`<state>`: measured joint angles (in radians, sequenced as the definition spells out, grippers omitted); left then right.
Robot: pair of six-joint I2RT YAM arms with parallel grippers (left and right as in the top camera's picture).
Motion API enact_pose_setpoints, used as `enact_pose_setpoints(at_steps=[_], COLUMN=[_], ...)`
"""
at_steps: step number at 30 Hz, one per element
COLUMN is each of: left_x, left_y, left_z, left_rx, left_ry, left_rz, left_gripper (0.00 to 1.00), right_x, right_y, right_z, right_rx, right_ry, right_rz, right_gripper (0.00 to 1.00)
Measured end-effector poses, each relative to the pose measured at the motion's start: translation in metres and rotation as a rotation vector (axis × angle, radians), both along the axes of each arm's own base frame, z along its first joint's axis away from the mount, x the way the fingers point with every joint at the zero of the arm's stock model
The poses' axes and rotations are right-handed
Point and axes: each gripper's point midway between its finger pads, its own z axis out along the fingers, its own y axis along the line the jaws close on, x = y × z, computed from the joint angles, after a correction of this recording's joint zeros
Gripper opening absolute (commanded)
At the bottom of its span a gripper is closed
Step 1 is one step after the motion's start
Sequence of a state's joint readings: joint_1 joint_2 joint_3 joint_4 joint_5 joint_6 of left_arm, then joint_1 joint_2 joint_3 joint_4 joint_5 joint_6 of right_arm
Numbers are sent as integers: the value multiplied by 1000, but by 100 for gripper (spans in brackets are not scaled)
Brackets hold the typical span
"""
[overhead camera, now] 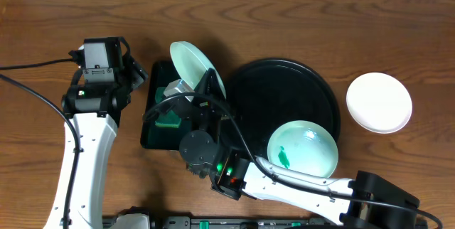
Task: Clean dirty plates on tray and stack at the side
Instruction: 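Tilt the held plate upright over the dark green sponge tray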
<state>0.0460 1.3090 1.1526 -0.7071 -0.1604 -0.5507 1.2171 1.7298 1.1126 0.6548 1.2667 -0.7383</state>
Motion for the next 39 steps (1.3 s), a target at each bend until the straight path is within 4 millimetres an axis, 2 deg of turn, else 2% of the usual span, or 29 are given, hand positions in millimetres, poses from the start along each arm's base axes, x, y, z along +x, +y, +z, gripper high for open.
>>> enact_pose_setpoints(at_steps=[27,32,39], left_x=[0,0,0], left_y=[0,0,0], left_z=[0,0,0], left_rx=[0,0,0], left_ry=[0,0,0], left_rz=[0,0,0], left_gripper=[82,82,82], right_x=[-6,-5,8], right_y=[4,3,-3], right_z=[-4,-16,-49], right_rx=[10,57,163], right_ry=[8,37,128], right_rz=[12,7,17], right_gripper=[1,1,1])
